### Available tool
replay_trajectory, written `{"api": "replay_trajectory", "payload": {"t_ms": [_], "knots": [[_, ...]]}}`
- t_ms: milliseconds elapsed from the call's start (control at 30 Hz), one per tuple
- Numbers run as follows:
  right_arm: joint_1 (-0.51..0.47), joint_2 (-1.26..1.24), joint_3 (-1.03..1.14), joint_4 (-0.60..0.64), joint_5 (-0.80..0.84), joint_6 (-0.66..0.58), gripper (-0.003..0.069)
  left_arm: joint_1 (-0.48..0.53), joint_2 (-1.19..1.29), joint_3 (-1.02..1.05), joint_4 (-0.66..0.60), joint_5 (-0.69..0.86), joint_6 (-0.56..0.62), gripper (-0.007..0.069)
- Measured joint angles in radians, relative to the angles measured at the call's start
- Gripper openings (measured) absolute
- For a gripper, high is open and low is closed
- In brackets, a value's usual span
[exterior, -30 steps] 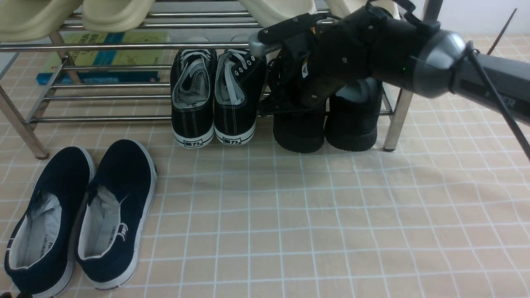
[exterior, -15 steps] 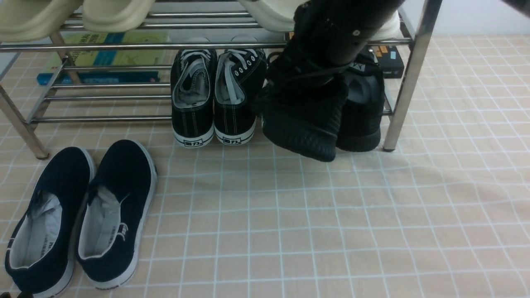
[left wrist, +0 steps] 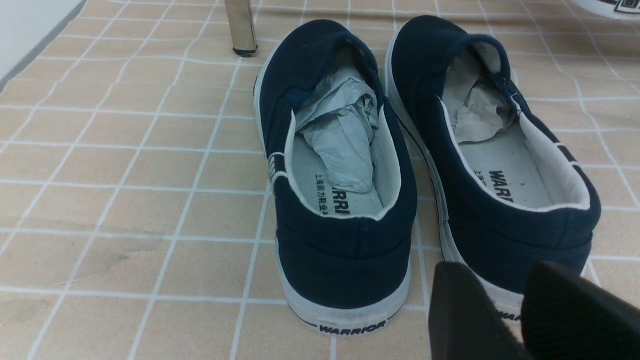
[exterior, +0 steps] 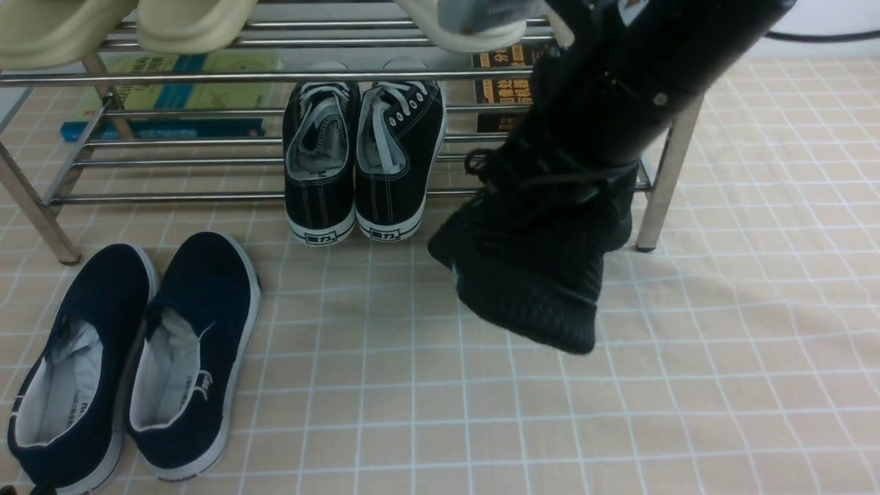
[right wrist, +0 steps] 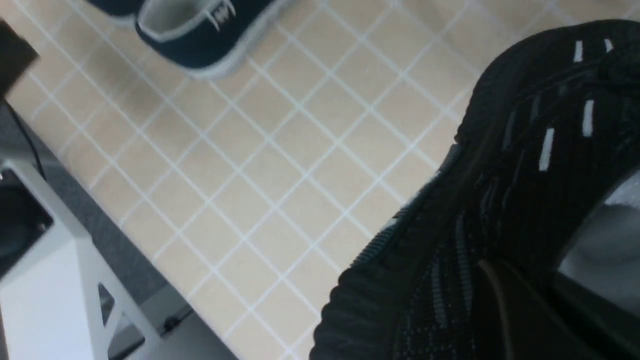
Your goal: Take the shoes off the shelf from the light coffee tablecloth by hand.
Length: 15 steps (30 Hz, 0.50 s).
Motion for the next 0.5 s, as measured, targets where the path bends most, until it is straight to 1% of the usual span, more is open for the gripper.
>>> {"api": "replay_trajectory", "payload": {"t_ms": [100,300,433,500], "knots": [[0.000,0.009,0.035,-0.014,0.000,-0.009,0.0008,0.000,0.000,0.000,0.000,0.000,0.000,0.0230],[0.000,0.037,0.043,-0.056,-0.001,-0.075,0.0010,0.000,0.000,0.000,0.000,0.000,0.000,0.0232],[0.000,0.062,0.043,-0.109,-0.008,-0.083,0.0013,0.000,0.000,0.000,0.000,0.000,0.000,0.0234],[0.000,0.094,0.043,-0.156,-0.049,-0.083,0.0013,0.000,0.000,0.000,0.000,0.000,0.000,0.0237]]}}
